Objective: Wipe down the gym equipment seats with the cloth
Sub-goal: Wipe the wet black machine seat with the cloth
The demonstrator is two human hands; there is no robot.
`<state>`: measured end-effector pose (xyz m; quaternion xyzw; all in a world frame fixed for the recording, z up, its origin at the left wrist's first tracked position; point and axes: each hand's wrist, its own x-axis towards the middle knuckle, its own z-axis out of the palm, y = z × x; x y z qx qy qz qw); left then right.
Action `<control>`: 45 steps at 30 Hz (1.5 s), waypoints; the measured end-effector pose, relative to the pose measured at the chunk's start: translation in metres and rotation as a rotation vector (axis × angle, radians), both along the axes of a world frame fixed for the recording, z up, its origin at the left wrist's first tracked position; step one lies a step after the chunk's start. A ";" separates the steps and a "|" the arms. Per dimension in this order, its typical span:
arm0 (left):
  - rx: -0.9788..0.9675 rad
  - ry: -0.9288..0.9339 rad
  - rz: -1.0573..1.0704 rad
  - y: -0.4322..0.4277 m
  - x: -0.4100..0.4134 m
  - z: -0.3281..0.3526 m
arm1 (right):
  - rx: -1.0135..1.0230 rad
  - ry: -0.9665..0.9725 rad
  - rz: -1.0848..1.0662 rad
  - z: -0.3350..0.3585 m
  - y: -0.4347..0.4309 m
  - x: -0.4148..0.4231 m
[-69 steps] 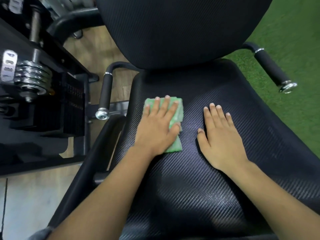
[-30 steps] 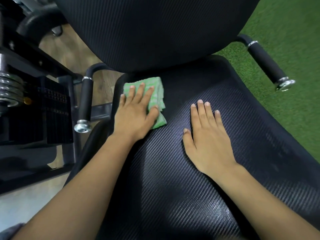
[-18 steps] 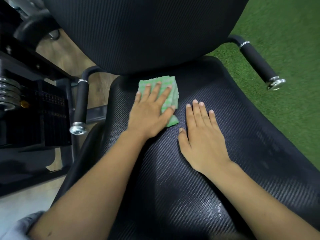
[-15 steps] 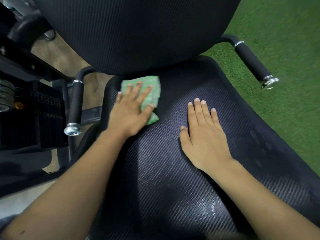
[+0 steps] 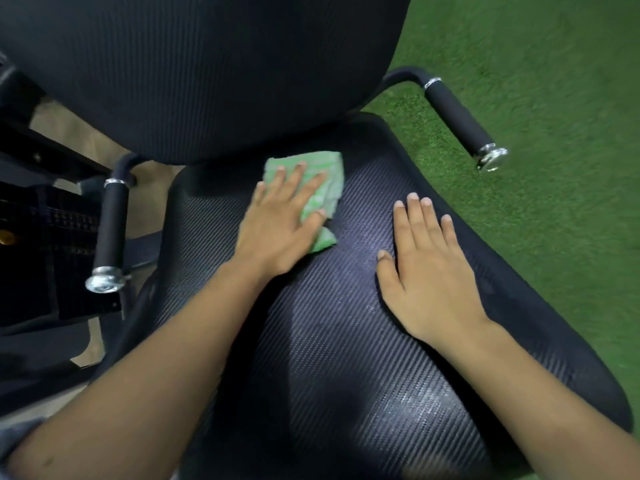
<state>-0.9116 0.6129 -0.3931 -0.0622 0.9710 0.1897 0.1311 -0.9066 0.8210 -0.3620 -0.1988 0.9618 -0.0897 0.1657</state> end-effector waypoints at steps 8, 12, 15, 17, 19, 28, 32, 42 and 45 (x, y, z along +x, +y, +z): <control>-0.048 -0.039 0.031 0.045 -0.070 -0.008 | -0.067 0.041 -0.003 0.000 0.007 0.002; -0.023 -0.050 -0.065 0.064 -0.103 -0.013 | -0.055 0.056 -0.004 -0.002 0.007 0.003; 0.034 -0.040 -0.118 0.058 -0.101 -0.011 | -0.057 0.051 0.002 -0.001 0.008 0.003; 0.091 -0.013 -0.155 0.047 -0.087 -0.008 | -0.061 0.060 0.001 0.000 0.009 0.003; 0.132 0.008 -0.145 0.034 -0.062 -0.003 | -0.070 0.058 0.005 -0.001 0.009 0.003; -0.024 -0.042 0.418 -0.063 0.071 0.012 | -0.043 0.043 0.011 -0.001 0.010 0.004; -0.159 -0.123 0.460 -0.039 0.038 0.007 | -0.021 0.048 0.010 -0.001 0.009 0.004; -0.014 0.009 0.016 0.005 0.055 0.014 | 0.034 0.037 0.032 -0.002 0.009 0.003; -0.040 -0.062 0.184 -0.024 0.064 0.015 | 0.034 0.036 0.028 -0.002 0.009 0.003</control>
